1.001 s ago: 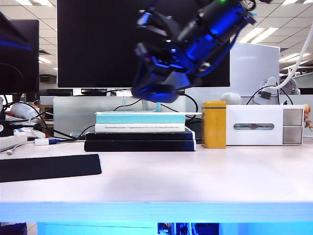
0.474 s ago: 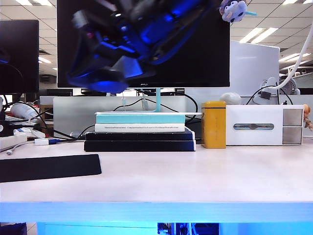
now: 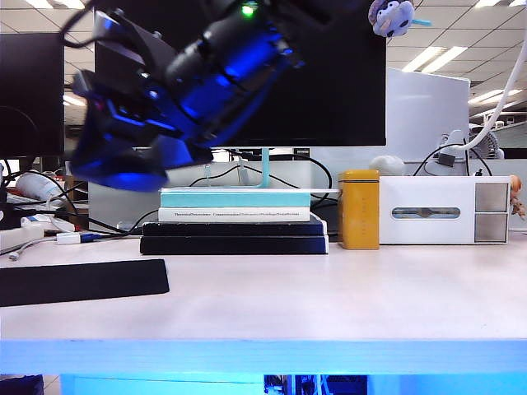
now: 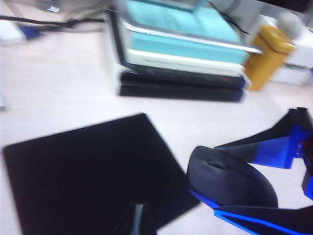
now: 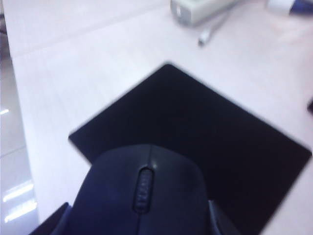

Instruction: Place the black mouse on the black mouse pad.

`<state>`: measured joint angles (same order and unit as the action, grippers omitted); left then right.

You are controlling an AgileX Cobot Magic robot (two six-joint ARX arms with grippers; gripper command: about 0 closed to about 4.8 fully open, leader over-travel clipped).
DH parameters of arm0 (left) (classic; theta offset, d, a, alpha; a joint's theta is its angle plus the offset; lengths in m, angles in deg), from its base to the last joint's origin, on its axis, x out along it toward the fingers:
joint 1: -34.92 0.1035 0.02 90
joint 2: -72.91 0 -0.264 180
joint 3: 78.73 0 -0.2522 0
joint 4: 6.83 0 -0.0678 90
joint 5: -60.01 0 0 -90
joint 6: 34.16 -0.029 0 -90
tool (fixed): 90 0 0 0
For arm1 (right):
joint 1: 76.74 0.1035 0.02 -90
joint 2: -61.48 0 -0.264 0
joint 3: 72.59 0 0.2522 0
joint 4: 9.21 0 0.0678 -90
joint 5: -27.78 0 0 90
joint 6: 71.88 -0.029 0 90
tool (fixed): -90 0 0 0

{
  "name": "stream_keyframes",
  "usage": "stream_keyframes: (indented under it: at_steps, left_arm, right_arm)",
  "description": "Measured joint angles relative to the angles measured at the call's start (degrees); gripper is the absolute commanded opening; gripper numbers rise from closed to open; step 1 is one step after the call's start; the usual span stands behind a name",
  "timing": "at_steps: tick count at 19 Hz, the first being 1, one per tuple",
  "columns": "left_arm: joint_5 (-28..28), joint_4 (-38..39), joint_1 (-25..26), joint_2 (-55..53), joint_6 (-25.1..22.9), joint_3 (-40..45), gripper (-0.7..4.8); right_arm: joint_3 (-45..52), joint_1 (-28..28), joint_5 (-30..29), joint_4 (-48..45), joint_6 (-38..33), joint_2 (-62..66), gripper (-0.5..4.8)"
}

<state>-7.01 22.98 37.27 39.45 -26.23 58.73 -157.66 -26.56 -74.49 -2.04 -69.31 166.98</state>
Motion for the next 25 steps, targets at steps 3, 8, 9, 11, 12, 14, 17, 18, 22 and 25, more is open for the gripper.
stream_keyframes:
  at_steps: [3,8,9,11,12,14,17,18,22,25]
  left_arm:
    - [1.11,-0.9,1.6,0.0,-0.17,0.0,-0.06]
    - [2.47,-1.07,1.57,0.02,0.96,0.0,-0.06]
    - [2.47,-1.07,1.57,0.04,0.96,0.0,-0.06]
    - [2.56,-1.09,1.57,0.04,0.96,0.0,-0.06]
    - [2.95,-1.09,1.57,0.04,1.14,0.0,-0.06]
    - [3.41,-1.11,1.57,0.04,1.36,0.0,-0.06]
    - [3.5,-1.25,1.57,0.04,1.38,0.0,-0.06]
    - [3.48,-1.25,1.57,0.04,1.38,0.0,-0.06]
    - [3.54,-1.27,1.57,-0.09,1.38,0.0,-0.06]
    - [3.58,-1.62,1.57,-0.09,1.36,0.0,-0.06]
  right_arm:
    - [-3.78,0.0,-0.87,0.46,0.09,4.72,1.03]
    - [-9.64,0.0,-1.44,0.61,0.09,12.41,1.03]
    - [-10.62,0.0,-1.44,0.61,0.07,13.29,1.03]
    - [-12.33,0.0,-1.44,0.13,0.09,15.15,1.03]
    - [-12.79,0.0,-1.42,0.02,0.09,16.2,1.03]
    - [-14.01,-0.02,-1.4,0.2,0.09,18.05,1.03]
    - [-17.64,-0.04,-1.33,0.04,0.09,20.76,1.03]
    - [-18.05,-0.04,-1.27,0.02,0.09,21.0,1.03]
    - [-19.91,-0.24,-0.79,0.07,0.28,23.96,1.03]
    - [-19.87,-0.5,-0.39,1.14,0.28,25.09,1.03]
